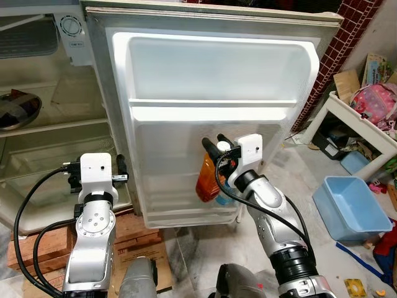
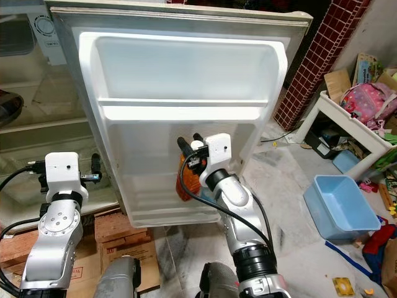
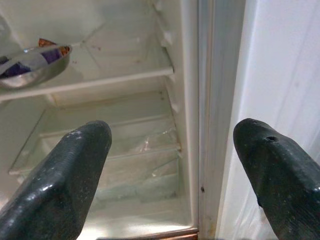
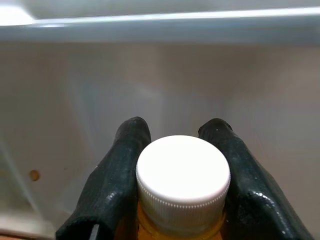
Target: Restocking fridge
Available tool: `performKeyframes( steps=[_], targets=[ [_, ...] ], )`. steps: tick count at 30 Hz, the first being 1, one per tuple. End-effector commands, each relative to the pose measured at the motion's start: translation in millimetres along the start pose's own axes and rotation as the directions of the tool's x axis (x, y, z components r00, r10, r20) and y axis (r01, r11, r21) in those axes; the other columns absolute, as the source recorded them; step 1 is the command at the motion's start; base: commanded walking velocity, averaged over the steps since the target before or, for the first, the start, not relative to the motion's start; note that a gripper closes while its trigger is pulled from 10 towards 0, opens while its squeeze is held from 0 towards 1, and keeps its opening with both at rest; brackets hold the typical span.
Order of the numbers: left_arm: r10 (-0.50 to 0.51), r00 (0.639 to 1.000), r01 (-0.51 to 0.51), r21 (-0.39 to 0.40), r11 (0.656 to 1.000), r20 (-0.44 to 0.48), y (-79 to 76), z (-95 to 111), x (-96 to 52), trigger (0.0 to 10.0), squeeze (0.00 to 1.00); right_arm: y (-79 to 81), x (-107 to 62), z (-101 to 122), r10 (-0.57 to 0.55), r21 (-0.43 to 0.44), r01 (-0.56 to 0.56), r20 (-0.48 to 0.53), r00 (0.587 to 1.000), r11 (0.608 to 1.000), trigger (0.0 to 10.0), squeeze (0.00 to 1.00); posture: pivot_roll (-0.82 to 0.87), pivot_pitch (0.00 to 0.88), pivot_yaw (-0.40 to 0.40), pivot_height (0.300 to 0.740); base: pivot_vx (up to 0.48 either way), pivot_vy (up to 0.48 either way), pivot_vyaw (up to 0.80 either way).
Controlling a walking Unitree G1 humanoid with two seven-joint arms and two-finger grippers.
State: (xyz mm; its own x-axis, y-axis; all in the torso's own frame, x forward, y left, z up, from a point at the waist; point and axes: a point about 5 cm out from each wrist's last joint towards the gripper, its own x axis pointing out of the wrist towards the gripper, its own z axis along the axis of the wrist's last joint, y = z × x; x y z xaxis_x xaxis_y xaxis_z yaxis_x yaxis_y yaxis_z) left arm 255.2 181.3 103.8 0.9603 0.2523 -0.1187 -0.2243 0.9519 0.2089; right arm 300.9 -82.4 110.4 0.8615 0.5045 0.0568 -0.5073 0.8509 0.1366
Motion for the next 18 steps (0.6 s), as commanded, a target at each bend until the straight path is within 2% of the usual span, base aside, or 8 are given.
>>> performKeyframes(
  steps=[1,13,18],
  targets=[
    [-0.003,1.0,0.003,0.01,1.0,-0.026,-2.2,-4.4,-0.2,10.0,0.0,-0.4,0.8,9.3,0.001,-0.004,-0.001,0.043,0.999,1.0,10.0,0.0,0.1,0.0,-0.086,0.627,0.0,0.0,0.0],
    [0.023,0.999,-0.023,0.017,1.0,-0.037,-0.7,-5.1,0.3,10.0,0.0,0.3,-1.0,7.8,0.003,-0.002,-0.003,0.041,0.999,1.0,10.0,0.0,0.1,0.0,-0.087,0.562,0.0,0.0,0.0],
    [0.048,0.998,-0.047,0.026,0.999,-0.033,2.8,-4.7,0.7,10.0,0.0,0.1,-0.7,7.4,0.001,-0.005,-0.001,0.035,0.999,1.0,10.0,0.0,0.1,0.0,-0.088,0.562,0.0,0.0,0.0]
  ],
)
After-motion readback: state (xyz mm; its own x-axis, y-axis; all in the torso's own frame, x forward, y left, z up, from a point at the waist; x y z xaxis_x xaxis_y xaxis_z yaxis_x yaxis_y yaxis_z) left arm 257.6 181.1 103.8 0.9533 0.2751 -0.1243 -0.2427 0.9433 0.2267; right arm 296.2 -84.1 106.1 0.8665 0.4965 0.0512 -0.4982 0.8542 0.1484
